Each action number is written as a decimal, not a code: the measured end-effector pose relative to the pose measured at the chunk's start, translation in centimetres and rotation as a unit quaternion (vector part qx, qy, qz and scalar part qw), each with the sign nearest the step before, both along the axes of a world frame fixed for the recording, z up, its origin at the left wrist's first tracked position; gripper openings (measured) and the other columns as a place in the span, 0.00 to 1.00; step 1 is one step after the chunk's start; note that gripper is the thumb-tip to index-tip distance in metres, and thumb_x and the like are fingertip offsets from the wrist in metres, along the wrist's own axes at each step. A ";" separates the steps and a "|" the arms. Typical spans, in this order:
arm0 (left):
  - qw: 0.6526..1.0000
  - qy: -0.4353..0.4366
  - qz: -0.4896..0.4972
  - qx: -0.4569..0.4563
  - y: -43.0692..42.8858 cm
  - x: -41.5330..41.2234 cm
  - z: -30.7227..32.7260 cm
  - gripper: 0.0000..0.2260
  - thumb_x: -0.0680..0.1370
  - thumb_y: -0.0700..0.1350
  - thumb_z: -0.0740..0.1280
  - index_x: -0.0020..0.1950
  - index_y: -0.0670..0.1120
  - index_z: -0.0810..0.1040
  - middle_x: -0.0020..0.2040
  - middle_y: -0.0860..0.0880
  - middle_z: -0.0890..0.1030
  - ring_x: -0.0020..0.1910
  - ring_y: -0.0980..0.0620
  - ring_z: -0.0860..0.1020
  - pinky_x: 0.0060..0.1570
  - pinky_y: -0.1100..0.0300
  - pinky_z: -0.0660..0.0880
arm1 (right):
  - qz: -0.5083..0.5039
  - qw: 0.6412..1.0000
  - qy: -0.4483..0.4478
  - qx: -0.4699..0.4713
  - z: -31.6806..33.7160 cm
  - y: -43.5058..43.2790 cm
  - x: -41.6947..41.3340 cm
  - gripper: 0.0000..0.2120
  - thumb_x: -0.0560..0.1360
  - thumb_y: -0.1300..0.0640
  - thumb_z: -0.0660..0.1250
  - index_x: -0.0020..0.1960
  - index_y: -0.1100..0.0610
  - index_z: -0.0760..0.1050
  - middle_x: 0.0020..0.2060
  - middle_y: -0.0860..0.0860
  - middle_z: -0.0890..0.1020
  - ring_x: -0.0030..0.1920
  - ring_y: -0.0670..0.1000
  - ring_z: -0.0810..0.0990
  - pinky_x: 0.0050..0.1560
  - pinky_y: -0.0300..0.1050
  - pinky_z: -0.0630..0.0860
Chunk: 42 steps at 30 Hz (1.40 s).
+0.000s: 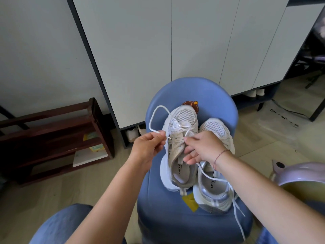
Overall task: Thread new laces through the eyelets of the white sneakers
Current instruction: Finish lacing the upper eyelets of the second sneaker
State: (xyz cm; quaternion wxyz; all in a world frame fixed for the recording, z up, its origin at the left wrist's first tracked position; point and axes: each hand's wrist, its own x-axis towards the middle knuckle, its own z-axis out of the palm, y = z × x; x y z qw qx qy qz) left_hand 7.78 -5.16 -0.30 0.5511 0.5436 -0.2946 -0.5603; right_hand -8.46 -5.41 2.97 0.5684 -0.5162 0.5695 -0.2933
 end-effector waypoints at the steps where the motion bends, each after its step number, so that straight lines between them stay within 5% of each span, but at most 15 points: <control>1: 1.000 0.012 -0.005 0.004 0.0 -0.3 -0.2 0.04 0.75 0.38 0.69 0.41 0.41 0.80 0.31 0.50 0.80 0.28 0.59 0.76 0.33 0.69 0.76 | -0.004 1.000 -0.003 0.005 -0.1 0.0 0.2 0.11 0.80 0.59 0.61 0.51 0.68 0.74 0.35 0.59 0.79 0.25 0.52 0.80 0.28 0.43 0.79; 7: 1.000 -0.001 -0.017 -0.007 0.4 -1.2 -1.1 0.03 0.75 0.32 0.68 0.43 0.38 0.80 0.37 0.44 0.81 0.34 0.53 0.81 0.39 0.66 0.79 | -0.041 0.998 -0.044 0.018 -1.4 -0.4 0.7 0.08 0.77 0.64 0.65 0.54 0.68 0.75 0.26 0.57 0.78 0.23 0.50 0.79 0.25 0.38 0.77; 13: 0.995 -0.085 0.036 -0.048 0.4 -2.2 -1.5 0.03 0.74 0.34 0.71 0.44 0.41 0.82 0.35 0.46 0.83 0.32 0.55 0.79 0.35 0.67 0.76 | -0.050 0.996 -0.073 0.026 -1.8 -0.6 0.3 0.16 0.76 0.67 0.66 0.62 0.67 0.72 0.31 0.58 0.78 0.22 0.46 0.78 0.23 0.36 0.76; 18: 0.993 -0.084 0.068 -0.056 0.1 -2.9 -1.7 0.03 0.72 0.36 0.73 0.42 0.42 0.83 0.38 0.46 0.84 0.38 0.54 0.82 0.43 0.63 0.79 | -0.045 0.995 -0.085 0.034 -1.8 -0.6 0.0 0.16 0.75 0.67 0.67 0.62 0.65 0.72 0.33 0.57 0.79 0.22 0.46 0.78 0.23 0.36 0.75; 24: 0.987 -0.126 0.070 -0.071 0.4 -3.5 -1.8 0.02 0.72 0.38 0.74 0.43 0.42 0.83 0.38 0.47 0.85 0.38 0.54 0.82 0.40 0.65 0.77 | -0.038 0.994 -0.096 0.042 -1.8 -0.6 -0.1 0.15 0.75 0.66 0.67 0.61 0.64 0.73 0.35 0.56 0.79 0.23 0.46 0.79 0.23 0.35 0.75; 29: 0.978 -0.191 0.030 -0.077 0.2 -3.2 -1.9 0.03 0.72 0.41 0.75 0.43 0.42 0.83 0.39 0.46 0.85 0.39 0.52 0.82 0.44 0.60 0.79 | -0.017 0.992 -0.117 0.044 -1.8 -0.6 -0.2 0.12 0.78 0.69 0.59 0.60 0.61 0.73 0.38 0.58 0.80 0.24 0.47 0.79 0.24 0.36 0.75; 34: 0.995 -0.096 -0.012 -0.001 0.0 -2.4 -2.0 0.06 0.73 0.42 0.74 0.39 0.40 0.81 0.39 0.46 0.84 0.34 0.57 0.79 0.34 0.69 0.75 | 0.011 0.991 -0.129 0.045 -1.8 -0.7 -0.4 0.13 0.78 0.70 0.57 0.58 0.58 0.73 0.39 0.57 0.82 0.25 0.47 0.79 0.25 0.36 0.76; 38: 0.998 -0.025 -0.048 0.023 0.0 -2.1 -2.2 0.12 0.74 0.42 0.72 0.51 0.33 0.80 0.45 0.40 0.82 0.42 0.48 0.79 0.44 0.60 0.77 | 0.027 0.990 -0.128 0.055 -1.6 -0.8 -0.7 0.10 0.78 0.69 0.58 0.52 0.58 0.75 0.38 0.56 0.82 0.25 0.47 0.79 0.25 0.36 0.76; 42: 0.998 0.001 -0.054 0.012 0.3 -2.2 -2.2 0.13 0.75 0.42 0.71 0.54 0.34 0.80 0.44 0.41 0.83 0.40 0.49 0.81 0.41 0.63 0.79 | 0.046 0.993 -0.093 0.049 -1.5 -0.9 -0.7 0.10 0.78 0.67 0.60 0.45 0.57 0.76 0.34 0.55 0.82 0.22 0.45 0.75 0.22 0.34 0.71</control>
